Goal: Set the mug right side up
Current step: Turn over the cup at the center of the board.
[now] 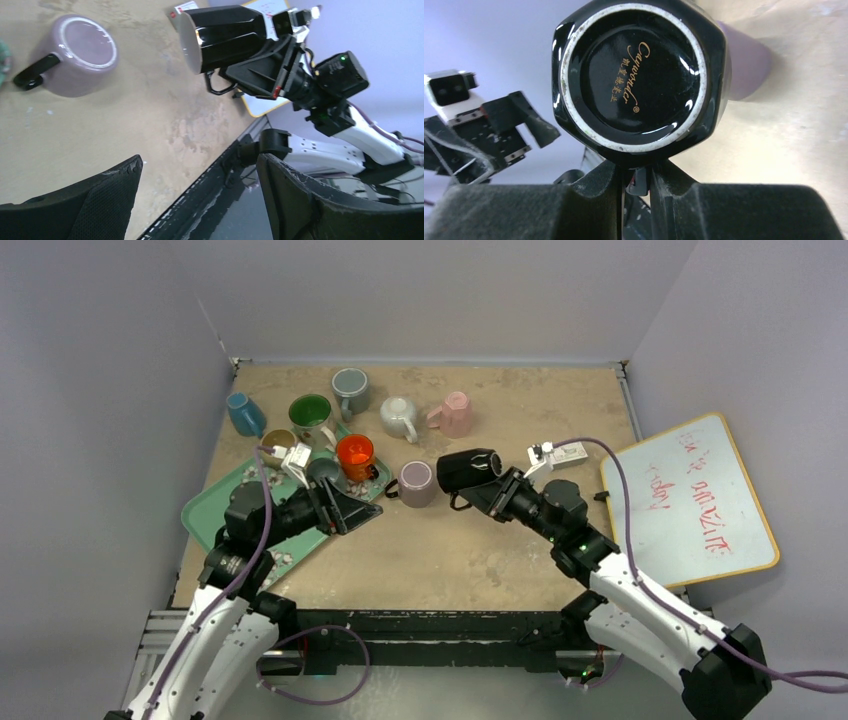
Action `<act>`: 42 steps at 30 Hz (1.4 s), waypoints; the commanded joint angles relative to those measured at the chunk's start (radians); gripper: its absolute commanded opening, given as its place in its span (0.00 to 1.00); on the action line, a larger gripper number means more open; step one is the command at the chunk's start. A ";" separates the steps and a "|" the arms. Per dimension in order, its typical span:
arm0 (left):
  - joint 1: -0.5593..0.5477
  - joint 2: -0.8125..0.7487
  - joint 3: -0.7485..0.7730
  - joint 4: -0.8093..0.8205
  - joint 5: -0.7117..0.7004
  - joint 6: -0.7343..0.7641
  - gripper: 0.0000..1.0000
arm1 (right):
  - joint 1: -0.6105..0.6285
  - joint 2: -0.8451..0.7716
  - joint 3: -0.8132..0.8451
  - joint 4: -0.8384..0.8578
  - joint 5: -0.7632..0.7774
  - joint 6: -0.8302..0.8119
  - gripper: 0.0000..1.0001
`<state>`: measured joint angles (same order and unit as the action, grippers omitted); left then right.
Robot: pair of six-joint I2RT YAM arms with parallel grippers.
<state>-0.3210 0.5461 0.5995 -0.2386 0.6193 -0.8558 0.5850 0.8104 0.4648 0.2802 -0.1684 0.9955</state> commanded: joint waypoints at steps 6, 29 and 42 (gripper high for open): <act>0.000 0.050 -0.151 0.510 0.167 -0.276 0.82 | 0.142 0.066 0.049 0.430 -0.041 0.108 0.00; -0.001 0.155 -0.312 1.042 0.191 -0.561 0.67 | 0.330 0.301 0.207 0.696 0.015 0.149 0.00; -0.001 0.204 -0.304 1.163 0.146 -0.621 0.55 | 0.371 0.388 0.253 0.776 0.013 0.172 0.00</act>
<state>-0.3210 0.7345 0.2852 0.8108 0.7845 -1.4544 0.9401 1.2224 0.6327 0.8822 -0.1646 1.1629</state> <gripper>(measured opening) 0.569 0.215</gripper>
